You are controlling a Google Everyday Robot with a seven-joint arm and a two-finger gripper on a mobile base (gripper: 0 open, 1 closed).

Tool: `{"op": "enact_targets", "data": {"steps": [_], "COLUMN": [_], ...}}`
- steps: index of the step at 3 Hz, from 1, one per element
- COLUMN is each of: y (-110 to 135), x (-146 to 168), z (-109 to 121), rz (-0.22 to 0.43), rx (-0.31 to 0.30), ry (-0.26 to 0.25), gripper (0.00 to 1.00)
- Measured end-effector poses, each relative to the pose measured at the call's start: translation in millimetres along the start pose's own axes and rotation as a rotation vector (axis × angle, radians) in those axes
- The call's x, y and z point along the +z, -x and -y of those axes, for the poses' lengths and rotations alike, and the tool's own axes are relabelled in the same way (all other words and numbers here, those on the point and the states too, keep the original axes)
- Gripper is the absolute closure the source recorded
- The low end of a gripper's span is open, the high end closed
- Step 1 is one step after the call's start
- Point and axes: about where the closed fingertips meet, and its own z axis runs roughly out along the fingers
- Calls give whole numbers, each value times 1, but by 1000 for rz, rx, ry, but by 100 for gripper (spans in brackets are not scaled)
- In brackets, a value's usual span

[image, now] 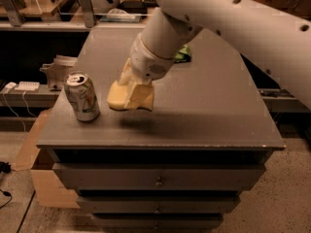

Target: Move sponge near 7up can

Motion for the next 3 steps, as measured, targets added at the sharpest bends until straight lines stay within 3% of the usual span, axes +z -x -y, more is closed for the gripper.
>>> {"op": "enact_targets", "data": {"steps": [2, 3], "y": [44, 47], "x": [26, 37], "z": [-2, 2], "rz": [33, 42], "rx": [-113, -122], "ry": [65, 82], "gripper": [100, 100]}}
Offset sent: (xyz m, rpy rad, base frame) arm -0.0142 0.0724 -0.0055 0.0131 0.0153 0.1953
